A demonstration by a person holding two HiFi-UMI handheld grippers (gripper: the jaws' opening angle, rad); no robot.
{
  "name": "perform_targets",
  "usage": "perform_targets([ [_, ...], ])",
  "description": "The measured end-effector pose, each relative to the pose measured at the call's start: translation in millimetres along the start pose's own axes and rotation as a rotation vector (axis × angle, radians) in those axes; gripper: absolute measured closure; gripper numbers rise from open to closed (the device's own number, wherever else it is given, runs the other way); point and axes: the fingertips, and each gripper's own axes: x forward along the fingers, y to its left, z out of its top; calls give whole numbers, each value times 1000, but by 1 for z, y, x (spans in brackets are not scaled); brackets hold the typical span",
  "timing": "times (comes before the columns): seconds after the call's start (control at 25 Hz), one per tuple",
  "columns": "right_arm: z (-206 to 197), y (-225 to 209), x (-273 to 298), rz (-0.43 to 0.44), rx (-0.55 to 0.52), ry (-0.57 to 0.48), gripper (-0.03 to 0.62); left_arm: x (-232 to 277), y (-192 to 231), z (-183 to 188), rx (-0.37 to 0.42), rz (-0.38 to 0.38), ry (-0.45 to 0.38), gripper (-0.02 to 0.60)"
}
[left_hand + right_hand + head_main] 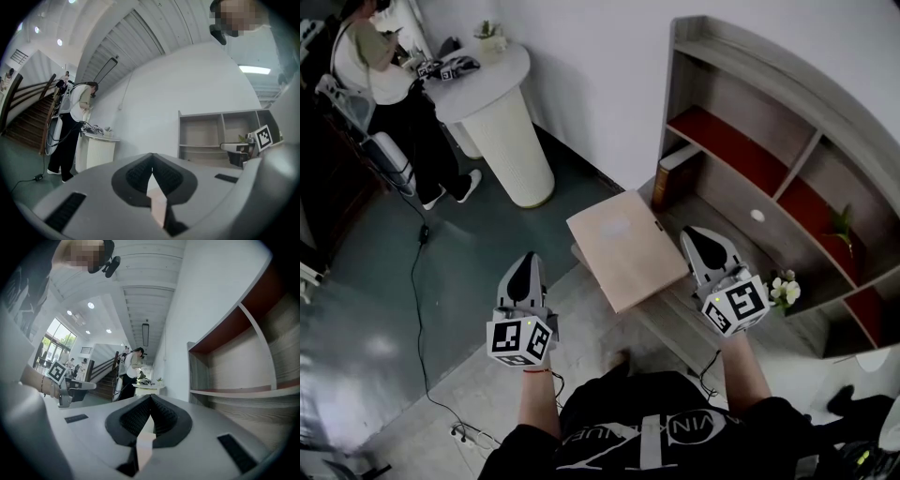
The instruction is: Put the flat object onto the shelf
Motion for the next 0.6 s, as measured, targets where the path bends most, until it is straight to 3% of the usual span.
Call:
perform_targets([
  [0.6,-4,1,2,-9,15,11,583,-2,6,-7,-14,0,21,577],
])
